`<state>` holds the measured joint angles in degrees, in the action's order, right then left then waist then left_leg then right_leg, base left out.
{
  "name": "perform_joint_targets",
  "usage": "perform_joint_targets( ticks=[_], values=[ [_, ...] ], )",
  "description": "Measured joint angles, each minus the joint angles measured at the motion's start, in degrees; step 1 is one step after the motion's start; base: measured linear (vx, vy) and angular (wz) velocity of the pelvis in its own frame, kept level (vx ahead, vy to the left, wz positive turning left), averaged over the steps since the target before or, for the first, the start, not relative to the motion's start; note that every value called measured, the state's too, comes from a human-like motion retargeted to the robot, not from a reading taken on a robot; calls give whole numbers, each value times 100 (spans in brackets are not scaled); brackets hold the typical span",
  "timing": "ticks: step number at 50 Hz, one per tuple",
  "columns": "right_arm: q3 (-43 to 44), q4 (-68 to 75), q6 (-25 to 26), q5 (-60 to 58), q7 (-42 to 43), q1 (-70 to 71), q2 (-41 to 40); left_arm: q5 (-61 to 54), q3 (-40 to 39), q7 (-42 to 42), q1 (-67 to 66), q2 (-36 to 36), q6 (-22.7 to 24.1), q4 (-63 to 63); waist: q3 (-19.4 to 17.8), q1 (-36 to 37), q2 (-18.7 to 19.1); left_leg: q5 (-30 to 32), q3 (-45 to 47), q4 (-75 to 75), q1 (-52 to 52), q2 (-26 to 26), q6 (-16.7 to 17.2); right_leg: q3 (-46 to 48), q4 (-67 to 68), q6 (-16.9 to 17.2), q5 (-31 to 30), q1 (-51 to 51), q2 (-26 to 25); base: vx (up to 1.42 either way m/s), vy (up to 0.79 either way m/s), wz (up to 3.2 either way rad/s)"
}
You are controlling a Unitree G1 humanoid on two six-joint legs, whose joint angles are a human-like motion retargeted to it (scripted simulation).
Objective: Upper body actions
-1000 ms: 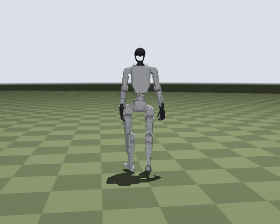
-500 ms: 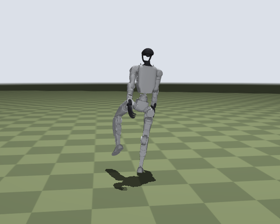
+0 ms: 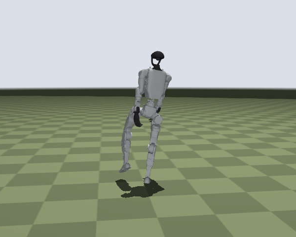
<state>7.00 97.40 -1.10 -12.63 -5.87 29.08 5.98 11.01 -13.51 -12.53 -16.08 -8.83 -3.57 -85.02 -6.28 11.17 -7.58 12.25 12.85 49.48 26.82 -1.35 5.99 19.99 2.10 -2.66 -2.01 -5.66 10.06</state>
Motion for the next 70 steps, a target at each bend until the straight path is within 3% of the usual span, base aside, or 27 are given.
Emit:
perform_joint_targets(
  ticks=[4,8,10,15,19,25,28,32,34,35,40,46,50,55,60,67,70],
  values=[
    [119,0,265,418,181,-940,0,-147,-11,207,94,-29,-36,87,218,-394,200,173,-461,-2160,-1363,340,-35,201,-56,67,86,-84,-254,20,9,53],
    [-88,0,457,494,438,-1740,52,-152,18,430,73,-89,-18,132,429,-753,446,-984,-71,-3851,-2383,268,-156,232,-51,120,154,-70,-577,21,9,24],
    [-164,0,505,461,510,-1940,74,-140,35,464,82,-100,-35,135,444,-879,524,-1200,253,-4305,-2634,218,-227,246,-57,146,165,-95,-664,14,10,22],
    [-216,0,368,53,373,-2161,125,-155,275,455,272,-252,-63,85,469,-1136,445,-1335,231,-4674,-2669,325,-334,411,-57,252,150,-94,-591,12,11,41],
    [-456,-62,-50,-487,35,-2171,214,-135,552,494,602,-418,-100,16,354,-974,269,-1587,107,-4573,-2607,460,-525,451,15,341,83,-95,-454,10,4,2],
    [-870,-995,-395,-1602,-8,-2522,315,-422,673,614,1003,-377,-52,-254,219,-862,164,-1841,76,-4680,-2769,564,-795,401,493,571,176,-37,-323,18,22,-21],
    [-1077,-1294,-696,-2291,567,-2750,400,-1005,832,295,1327,-353,-44,-625,107,-961,256,-1951,26,-4667,-2870,459,-887,303,1342,655,-29,184,-304,16,22,-21],
    [-1167,-1275,-731,-2827,1299,-3042,459,-1772,1191,-84,2133,-234,-90,-834,-255,-989,478,-2095,157,-4577,-3100,156,-961,333,3375,560,-1151,886,86,5,22,-32],
    [-1130,-1133,-665,-2931,1427,-3184,467,-1807,1209,-1,2504,-136,-21,-705,-348,-1055,537,-2136,191,-4537,-3120,82,-1001,50,4348,378,-1439,1443,160,1,25,-20],
    [-1106,-1029,-616,-2965,1464,-3282,470,-1802,1235,28,2710,-90,32,-593,-369,-1158,582,-2149,167,-4517,-3106,33,-1025,-107,4888,349,-1445,1781,141,1,28,-5],
    [-765,-254,-20,-2925,944,-3730,614,-1610,1316,465,4078,131,276,305,-591,-1726,595,-2173,258,-4536,-3125,125,-1293,-121,7868,-76,-776,3665,1101,-1,27,10],
    [-273,0,729,-2509,401,-4302,950,-1815,1259,1104,5190,241,717,1145,-884,-2419,735,-2169,244,-4442,-3110,-5,-1431,-577,8956,-110,-676,5456,734,-1,13,26],
    [17,0,730,-1854,811,-4483,1031,-1739,1350,1274,5448,204,850,1420,-976,-2540,783,-2226,310,-4345,-3109,-98,-1416,-478,8728,-327,-606,5583,726,1,1,-5],
    [165,0,486,-1437,1039,-4340,916,-1693,1539,1209,5200,226,752,1480,-882,-2449,730,-2272,428,-4324,-3146,-151,-1319,-355,7873,-312,-699,4688,718,5,-9,-16],
    [14,-111,217,-1610,1097,-3955,656,-1740,1982,686,4407,167,616,1358,-627,-2151,704,-2309,585,-4401,-3193,-191,-1179,-259,6173,84,-1134,3053,409,8,-12,-33],
    [-515,-656,81,-2366,1426,-3570,420,-1576,2468,194,3089,226,330,502,58,-1506,568,-2298,741,-4561,-2969,81,-1017,-221,2654,702,-1702,909,-83,7,-14,-34],
    [-651,-788,-26,-2470,1485,-3355,431,-1686,2288,87,2740,277,186,197,214,-1295,394,-2294,798,-4586,-2853,347,-965,79,1181,1024,-1099,216,-77,-6,-14,-51]
  ],
)
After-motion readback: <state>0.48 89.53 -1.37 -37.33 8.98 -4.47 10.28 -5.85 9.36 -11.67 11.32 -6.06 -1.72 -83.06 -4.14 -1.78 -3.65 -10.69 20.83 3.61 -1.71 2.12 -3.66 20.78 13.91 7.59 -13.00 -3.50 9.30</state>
